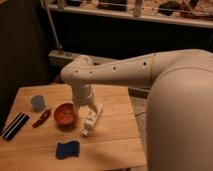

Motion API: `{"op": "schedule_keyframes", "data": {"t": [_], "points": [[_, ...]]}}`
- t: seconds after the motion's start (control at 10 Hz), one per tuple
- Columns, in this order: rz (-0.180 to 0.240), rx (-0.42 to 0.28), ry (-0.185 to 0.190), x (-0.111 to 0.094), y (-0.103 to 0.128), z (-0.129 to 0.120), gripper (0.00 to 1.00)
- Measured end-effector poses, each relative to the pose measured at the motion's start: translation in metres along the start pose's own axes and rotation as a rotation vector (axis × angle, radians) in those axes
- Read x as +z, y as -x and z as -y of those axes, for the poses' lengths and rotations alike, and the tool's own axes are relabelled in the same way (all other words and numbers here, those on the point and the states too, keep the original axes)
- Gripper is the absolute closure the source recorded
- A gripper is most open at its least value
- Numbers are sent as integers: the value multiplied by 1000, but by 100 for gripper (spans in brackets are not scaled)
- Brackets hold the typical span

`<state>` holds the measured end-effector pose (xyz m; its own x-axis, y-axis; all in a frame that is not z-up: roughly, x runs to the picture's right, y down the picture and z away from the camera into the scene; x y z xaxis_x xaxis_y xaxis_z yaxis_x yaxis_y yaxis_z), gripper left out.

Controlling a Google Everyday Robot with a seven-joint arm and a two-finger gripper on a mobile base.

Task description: Place the pepper in the ceramic cup

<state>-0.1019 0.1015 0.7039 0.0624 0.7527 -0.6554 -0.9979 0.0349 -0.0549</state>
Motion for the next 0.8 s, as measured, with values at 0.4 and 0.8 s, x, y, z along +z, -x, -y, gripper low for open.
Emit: {"op": "schedule_keyframes", "data": {"t": [0.4,0.8], "points": [[19,-18,45,-1,11,-25,35],[66,-161,69,-10,34,-87,35]]}}
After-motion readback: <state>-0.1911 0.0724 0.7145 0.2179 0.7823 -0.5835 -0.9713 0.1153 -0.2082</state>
